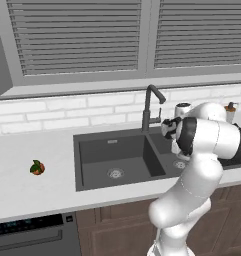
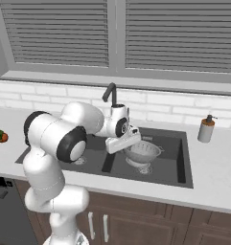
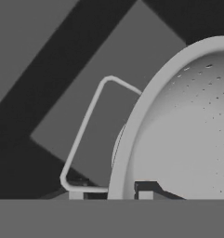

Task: Put the colander in the sink, put the orange in the colander, and turn on the sink faucet and pour water over the colander.

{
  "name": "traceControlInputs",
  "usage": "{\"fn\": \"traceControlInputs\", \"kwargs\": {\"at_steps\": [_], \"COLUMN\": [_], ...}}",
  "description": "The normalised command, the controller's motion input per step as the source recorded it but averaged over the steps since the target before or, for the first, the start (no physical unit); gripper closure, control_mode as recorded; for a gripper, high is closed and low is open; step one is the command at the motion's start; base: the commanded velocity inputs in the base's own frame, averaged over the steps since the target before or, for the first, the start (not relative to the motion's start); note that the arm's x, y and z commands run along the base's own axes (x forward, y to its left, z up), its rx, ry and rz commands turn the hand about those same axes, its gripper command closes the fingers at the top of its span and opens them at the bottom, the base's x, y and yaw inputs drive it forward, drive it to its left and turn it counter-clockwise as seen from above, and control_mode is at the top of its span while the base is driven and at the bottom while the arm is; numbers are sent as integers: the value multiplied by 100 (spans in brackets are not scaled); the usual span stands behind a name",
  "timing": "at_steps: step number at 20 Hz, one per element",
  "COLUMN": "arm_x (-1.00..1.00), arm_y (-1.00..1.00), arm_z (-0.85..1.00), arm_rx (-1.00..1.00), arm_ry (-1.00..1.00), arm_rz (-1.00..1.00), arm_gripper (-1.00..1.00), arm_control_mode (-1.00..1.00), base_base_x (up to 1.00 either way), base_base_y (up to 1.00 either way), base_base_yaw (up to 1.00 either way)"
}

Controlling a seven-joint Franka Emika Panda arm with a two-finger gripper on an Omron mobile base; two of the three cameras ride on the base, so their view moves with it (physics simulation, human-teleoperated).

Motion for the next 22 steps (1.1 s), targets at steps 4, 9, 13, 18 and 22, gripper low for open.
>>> {"fn": "traceControlInputs", "kwargs": {"at_steps": [4, 9, 13, 18, 22], "arm_x": [22, 16, 0, 0, 0], "arm_y": [0, 26, 70, 16, 0], "arm_z": [-55, -32, 0, 0, 3], "arm_rx": [-7, 0, 0, 0, 0], "arm_ry": [-18, -5, 0, 0, 0], "arm_rz": [0, 0, 0, 0, 0], "arm_gripper": [100, 100, 100, -100, -100], "arm_control_mode": [-100, -100, -100, -100, -100], "base_base_x": [0, 0, 0, 0, 0], "base_base_y": [0, 0, 0, 0, 0], "base_base_yaw": [0, 0, 0, 0, 0]}}
